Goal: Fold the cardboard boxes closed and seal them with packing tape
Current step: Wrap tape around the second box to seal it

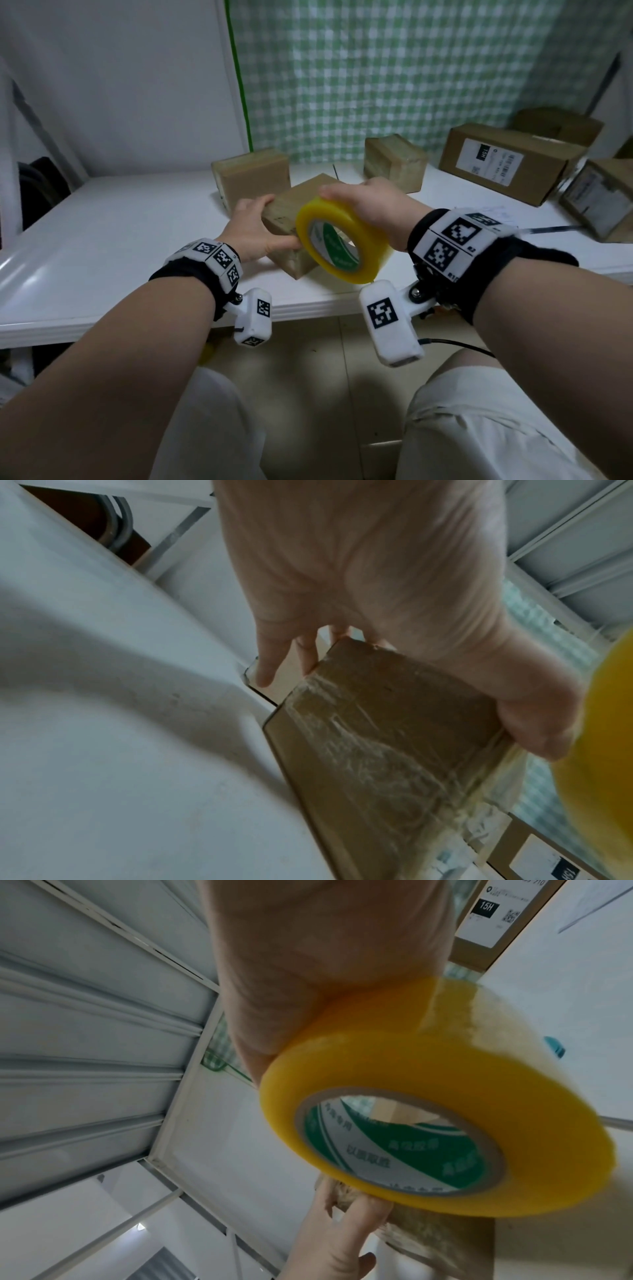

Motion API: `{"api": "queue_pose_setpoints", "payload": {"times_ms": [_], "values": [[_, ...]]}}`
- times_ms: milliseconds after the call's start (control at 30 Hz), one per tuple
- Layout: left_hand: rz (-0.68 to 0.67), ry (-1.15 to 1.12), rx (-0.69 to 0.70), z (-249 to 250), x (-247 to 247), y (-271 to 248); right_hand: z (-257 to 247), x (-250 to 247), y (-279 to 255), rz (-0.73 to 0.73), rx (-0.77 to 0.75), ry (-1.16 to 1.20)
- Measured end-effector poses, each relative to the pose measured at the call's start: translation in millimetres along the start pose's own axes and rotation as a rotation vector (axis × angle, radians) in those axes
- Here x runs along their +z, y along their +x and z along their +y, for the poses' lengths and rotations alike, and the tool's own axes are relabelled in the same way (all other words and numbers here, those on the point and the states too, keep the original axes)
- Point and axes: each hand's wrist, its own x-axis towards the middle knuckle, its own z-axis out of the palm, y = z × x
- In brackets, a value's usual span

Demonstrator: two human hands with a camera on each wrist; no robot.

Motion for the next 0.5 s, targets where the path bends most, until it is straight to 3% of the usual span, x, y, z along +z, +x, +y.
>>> {"api": "queue_pose_setpoints", "payload": {"times_ms": [500], "values": [[-0.092, 0.181, 0.114, -0.1, -8.2, -1.7, 3.4, 0.4, 1.6, -0.010, 0.016, 0.036]]}}
